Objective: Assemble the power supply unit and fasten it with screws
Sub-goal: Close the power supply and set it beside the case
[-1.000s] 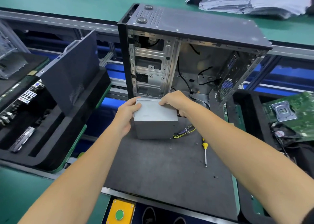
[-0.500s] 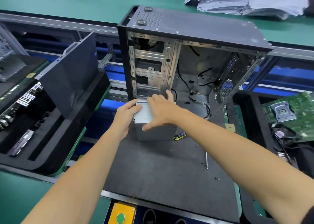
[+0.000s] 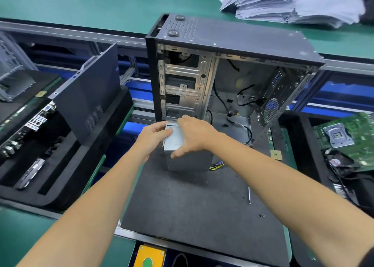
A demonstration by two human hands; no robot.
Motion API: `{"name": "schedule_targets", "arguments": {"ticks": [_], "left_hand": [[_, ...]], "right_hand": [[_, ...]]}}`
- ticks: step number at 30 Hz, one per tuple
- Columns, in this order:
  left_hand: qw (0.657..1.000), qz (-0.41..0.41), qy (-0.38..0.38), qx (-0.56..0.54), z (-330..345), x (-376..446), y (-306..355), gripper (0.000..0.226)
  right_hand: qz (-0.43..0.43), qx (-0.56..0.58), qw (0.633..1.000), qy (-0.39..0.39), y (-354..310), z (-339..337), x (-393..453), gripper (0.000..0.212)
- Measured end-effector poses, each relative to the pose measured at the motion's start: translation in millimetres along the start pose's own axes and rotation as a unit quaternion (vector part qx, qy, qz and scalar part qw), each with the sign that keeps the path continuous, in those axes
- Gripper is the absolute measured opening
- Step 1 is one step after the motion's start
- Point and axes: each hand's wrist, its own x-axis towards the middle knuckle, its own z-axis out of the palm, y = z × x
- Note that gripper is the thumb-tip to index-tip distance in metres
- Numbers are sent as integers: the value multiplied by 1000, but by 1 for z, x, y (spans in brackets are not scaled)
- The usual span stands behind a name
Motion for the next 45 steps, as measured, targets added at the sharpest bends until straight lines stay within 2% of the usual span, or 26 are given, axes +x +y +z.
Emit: {"name": "schedule_targets", "arguments": {"ticks": [3,4,6,8,9,10,12,14,17,20,26,28,30,31,33,36,39,43,45], "left_hand": [[996,2,-23,89,-1,0,10,24],[989,7,-25,145,-2,-1,13,34],[964,25,-62,259,-3,-4,18,75],[926,29,-143,347,-1,-6,23,120],[898,30,-178,400,0,-6,26,133],[867,34,-196,456,1,-4,29,140],[819,60,-179,541,3,-2,30,142],[807,84,-149,565,3,2,30,135],[808,101,-136,564,0,4,30,127],[810,119,-129,559,-1,5,30,118],[831,132,-129,525,-2,5,26,112],[835,126,-134,519,-4,6,25,118],[851,115,-137,494,-6,5,22,122],[869,106,-132,466,-7,4,20,124],[915,81,-121,375,-9,0,13,129],[953,68,-114,273,-10,-9,1,116],[962,69,-109,241,-8,-15,-4,93],[967,67,-114,216,-9,-19,-6,84],[964,78,-104,230,-9,-22,-11,75]], "right_hand": [[6,12,997,-76,13,-8,-7,110],[18,3,993,-113,21,-12,-11,123],[50,-9,985,-168,37,-21,-17,137],[83,21,974,-211,54,-28,-22,141],[95,41,969,-225,61,-30,-24,141],[105,62,965,-234,67,-32,-26,139],[113,130,953,-248,76,-33,-30,132],[113,223,933,-258,82,-28,-34,115],[123,337,899,-250,85,-23,-37,83],[157,424,865,-217,82,-20,-34,60],[172,459,850,-195,76,-17,-36,44],[160,392,889,-174,73,-19,-38,48],[128,267,942,-156,67,-20,-36,84],[111,220,956,-159,61,-20,-35,102],[74,120,976,-163,47,-20,-30,121],[34,-40,991,-119,31,-14,-23,116],[21,-39,996,-78,23,-7,-18,94],[6,-45,998,-52,15,0,-10,88],[4,-42,998,-57,13,2,-8,93]]}}
